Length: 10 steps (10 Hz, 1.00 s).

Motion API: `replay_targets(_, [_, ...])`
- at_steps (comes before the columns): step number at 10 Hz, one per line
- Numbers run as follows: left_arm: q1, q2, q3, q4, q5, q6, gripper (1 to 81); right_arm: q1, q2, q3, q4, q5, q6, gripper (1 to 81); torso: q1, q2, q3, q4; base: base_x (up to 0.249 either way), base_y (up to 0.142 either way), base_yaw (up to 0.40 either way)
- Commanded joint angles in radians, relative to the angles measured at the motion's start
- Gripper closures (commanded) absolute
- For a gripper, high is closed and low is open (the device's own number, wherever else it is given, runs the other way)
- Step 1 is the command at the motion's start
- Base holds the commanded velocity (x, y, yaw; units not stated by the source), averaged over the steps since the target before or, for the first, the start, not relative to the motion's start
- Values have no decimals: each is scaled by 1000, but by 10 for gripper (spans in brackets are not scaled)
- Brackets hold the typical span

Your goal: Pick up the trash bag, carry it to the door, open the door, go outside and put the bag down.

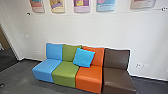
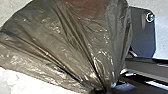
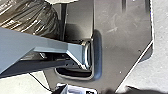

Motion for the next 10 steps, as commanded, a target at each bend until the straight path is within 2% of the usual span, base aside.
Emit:
replay_targets(1, [-57, 2, -2, -2, 74, 7, 811, 32, -3, 5, -13, -43, -1, 10, -62, 96, 36, 0, 0, 0, 0])
replay_targets(2, [-57, 1, -2, -2, 68, 7, 811, 32, -1, 5, -15, -44, -1, 10, -85, 132, 83, 0, 0, 0, 0])
replay_targets(4, [-55, 2, -2, -2, 66, 7, 811, 32, -3, 5, -13, -44, -1, 10, -124, 193, 120, 0, 0, 0, 0])
replay_targets(5, [-55, 4, -2, -2, 65, 7, 811, 32, -3, 5, -13, -44, -1, 10, -82, 127, 121, 0, 0, 0, 0])
replay_targets(6, [-55, 4, -2, -2, 65, 7, 811, 34, -1, 5, -13, -44, -1, 10, -102, 164, 121, 0, 0, 0, 0])
replay_targets(7, [-55, 5, -2, -2, 65, 7, 811, 34, -1, 5, -13, -44, -1, 10, -109, 182, 87, 0, 0, 0, 0])
replay_targets(10, [-63, 13, -2, -2, 65, 7, 811, 32, -1, 5, -12, -44, -1, 10, -114, 193, 97, 0, 0, 0, 0])
